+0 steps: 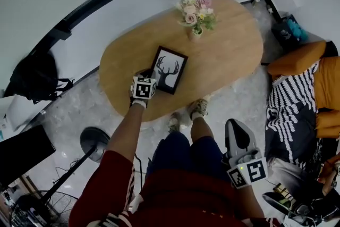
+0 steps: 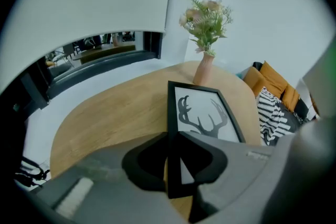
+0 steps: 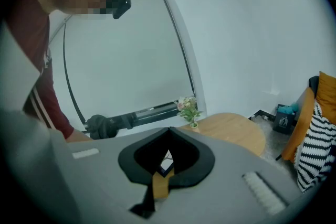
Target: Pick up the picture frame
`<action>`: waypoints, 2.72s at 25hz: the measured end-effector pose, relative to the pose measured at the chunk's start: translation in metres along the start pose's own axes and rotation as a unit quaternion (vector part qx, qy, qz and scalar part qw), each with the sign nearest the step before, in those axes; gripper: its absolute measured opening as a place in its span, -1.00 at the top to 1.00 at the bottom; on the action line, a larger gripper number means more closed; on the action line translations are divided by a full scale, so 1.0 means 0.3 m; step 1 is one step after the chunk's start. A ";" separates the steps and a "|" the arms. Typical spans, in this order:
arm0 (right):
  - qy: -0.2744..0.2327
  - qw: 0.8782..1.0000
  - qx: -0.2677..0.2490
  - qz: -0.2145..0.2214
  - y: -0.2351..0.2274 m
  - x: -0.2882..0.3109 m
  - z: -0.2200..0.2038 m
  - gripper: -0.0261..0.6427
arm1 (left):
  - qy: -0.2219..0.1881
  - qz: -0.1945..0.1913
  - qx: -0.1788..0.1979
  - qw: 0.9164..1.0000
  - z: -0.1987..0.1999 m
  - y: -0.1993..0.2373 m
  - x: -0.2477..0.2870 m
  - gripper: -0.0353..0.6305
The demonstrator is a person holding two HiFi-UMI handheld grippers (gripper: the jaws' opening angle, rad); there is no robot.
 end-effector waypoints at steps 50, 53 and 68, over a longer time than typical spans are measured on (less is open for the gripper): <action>-0.157 0.975 -0.125 0.100 0.568 -0.666 0.462 0.94 | -0.447 0.047 -0.156 0.880 0.149 -0.079 -2.151 0.67; -0.162 0.973 -0.127 0.104 0.600 -0.759 0.426 0.93 | -0.457 0.053 -0.151 0.875 0.089 -0.131 -2.236 0.67; -0.180 0.968 -0.143 0.102 0.705 -1.059 0.319 0.94 | -0.480 0.078 -0.145 0.862 -0.160 -0.313 -2.469 0.67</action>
Point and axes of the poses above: the fingertips, and each gripper's own axes: x forward along the fingers, y to its left, z out of its top, the point moved 8 cm from there along -x, backward along the fingers, and after that the axes turned 15 degrees about z, right-handed, at the moved point
